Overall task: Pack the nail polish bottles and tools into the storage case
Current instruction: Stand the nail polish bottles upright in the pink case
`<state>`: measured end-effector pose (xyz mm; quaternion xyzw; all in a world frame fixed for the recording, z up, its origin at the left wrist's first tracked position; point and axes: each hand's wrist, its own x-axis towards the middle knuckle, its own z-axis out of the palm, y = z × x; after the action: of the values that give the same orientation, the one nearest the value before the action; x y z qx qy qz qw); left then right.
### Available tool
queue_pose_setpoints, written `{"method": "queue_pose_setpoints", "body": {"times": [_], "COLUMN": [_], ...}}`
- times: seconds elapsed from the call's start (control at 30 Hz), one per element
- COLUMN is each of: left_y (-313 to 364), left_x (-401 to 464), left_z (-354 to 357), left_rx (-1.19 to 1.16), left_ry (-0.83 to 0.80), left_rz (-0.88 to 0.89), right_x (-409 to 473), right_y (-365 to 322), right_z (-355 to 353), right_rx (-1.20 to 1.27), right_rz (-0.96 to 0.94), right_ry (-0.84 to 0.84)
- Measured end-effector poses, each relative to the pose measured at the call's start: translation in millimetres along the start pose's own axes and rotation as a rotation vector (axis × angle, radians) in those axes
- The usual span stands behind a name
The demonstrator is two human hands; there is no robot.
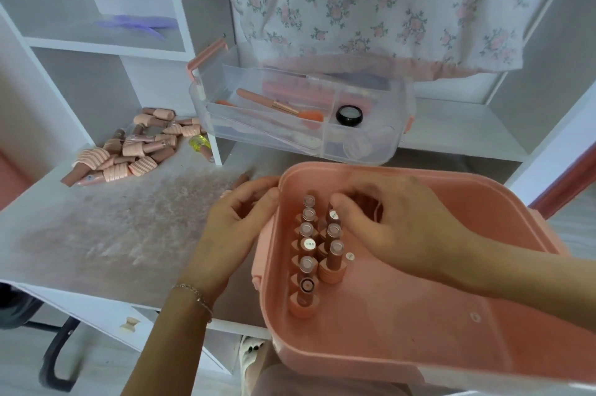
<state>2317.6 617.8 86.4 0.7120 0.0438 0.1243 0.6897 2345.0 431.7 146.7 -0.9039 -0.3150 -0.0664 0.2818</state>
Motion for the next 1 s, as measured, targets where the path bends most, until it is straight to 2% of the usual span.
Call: {"method": "queue_pose_setpoints", "body": {"times": [0.07,0.2,0.33,0.43,0.5,0.57,0.67,0.7,0.8,0.87,1.0], "left_y": [0,-3,-10,-21,-30,-39,-50,-54,-62,-64,-69], "left_x": [3,15,28,35,39,44,60,67,86,95,105], "left_z": [-6,-41,-96,-132,-151,-167,-193,-199,-211,-215,-223], "left_rx": [0.041,0.08,0.29,0.522,0.624,0.695,0.799,0.849,0.989,1.062,1.173], "left_ry": [-0.026,0.159,0.337,0.432,0.467,0.484,0.54,0.556,0.592,0.603,0.666], "left_rz": [-0.003,-0.064,-0.058,-0.08,-0.088,-0.103,-0.072,-0.062,-0.081,-0.087,-0.069], "right_x": [16,50,90,121,138,149,166,170,177,176,179], "right_y": [-15,-48,-70,-76,-76,-75,-71,-68,-60,-58,-61], "right_z": [1,22,57,91,113,131,149,153,162,164,169], "right_rx": [0.091,0.164,0.124,-0.043,-0.187,-0.316,-0.622,-0.64,-0.576,-0.428,-0.335], "right_rz": [-0.029,-0.111,-0.204,-0.181,-0.054,0.078,0.062,0.08,0.126,0.15,0.148], "right_ry": [0.041,0.011,-0.172,-0.414,-0.569,-0.65,-0.831,-0.875,-0.821,-0.738,-0.774]}}
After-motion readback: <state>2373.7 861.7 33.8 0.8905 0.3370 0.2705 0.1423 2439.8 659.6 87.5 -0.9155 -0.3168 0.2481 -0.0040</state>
